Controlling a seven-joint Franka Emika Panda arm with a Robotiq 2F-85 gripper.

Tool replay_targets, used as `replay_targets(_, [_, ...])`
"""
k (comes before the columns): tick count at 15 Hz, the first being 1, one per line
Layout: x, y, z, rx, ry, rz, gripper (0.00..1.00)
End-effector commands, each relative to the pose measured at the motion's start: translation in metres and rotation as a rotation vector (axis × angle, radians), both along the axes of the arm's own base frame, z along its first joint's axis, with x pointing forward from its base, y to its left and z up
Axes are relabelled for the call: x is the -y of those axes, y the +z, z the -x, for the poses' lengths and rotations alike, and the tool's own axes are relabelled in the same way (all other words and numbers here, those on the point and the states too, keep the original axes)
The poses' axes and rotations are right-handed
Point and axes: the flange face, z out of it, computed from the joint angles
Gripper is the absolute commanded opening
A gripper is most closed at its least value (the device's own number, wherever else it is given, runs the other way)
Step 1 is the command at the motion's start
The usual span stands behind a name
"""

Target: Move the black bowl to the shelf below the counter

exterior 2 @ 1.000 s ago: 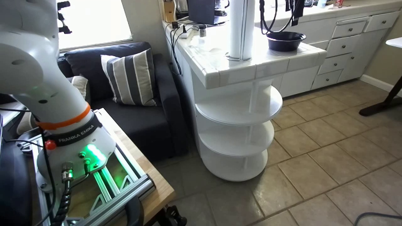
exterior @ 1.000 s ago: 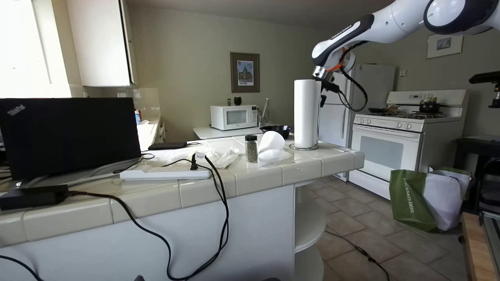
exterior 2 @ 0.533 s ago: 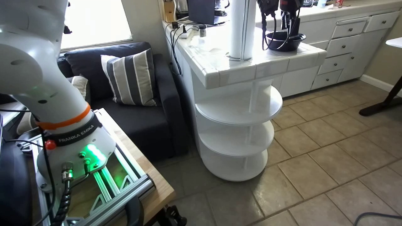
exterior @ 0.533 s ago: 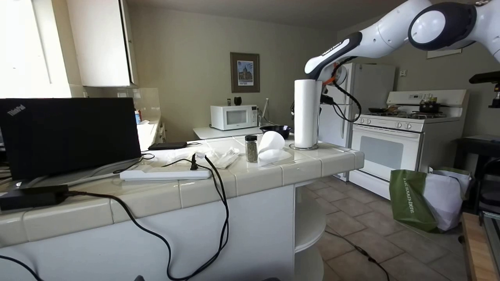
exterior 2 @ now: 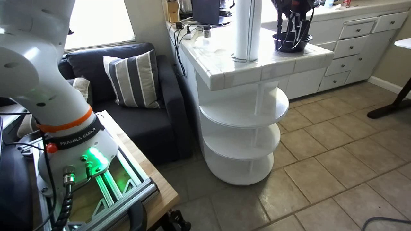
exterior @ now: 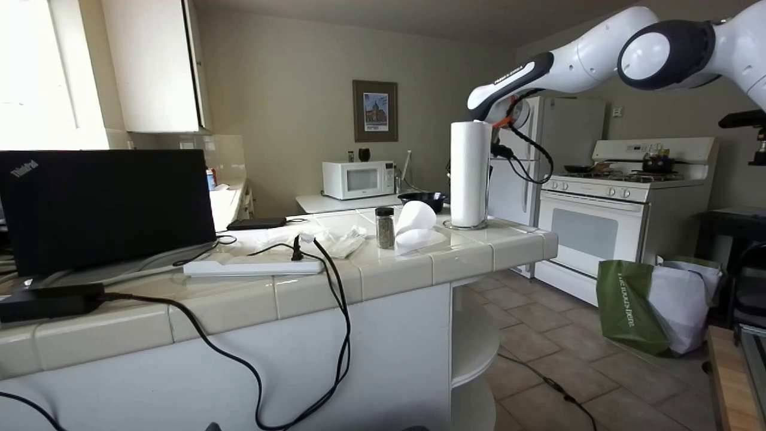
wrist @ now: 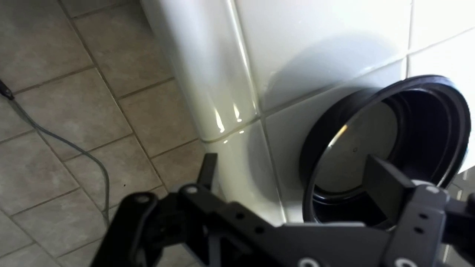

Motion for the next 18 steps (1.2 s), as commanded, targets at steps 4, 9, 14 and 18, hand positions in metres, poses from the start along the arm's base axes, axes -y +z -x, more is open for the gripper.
replay_targets(4, [0.007,-0.005,-0.014,0.007,0.111,-0.11,1.0])
replay_targets(9, [0.014,-0.022,-0.029,0.053,0.077,-0.121,1.0])
replay_targets(14, [0.012,-0.035,-0.042,0.093,0.063,-0.17,1.0])
replay_targets(18, [0.012,-0.046,-0.049,0.086,0.049,-0.14,1.0])
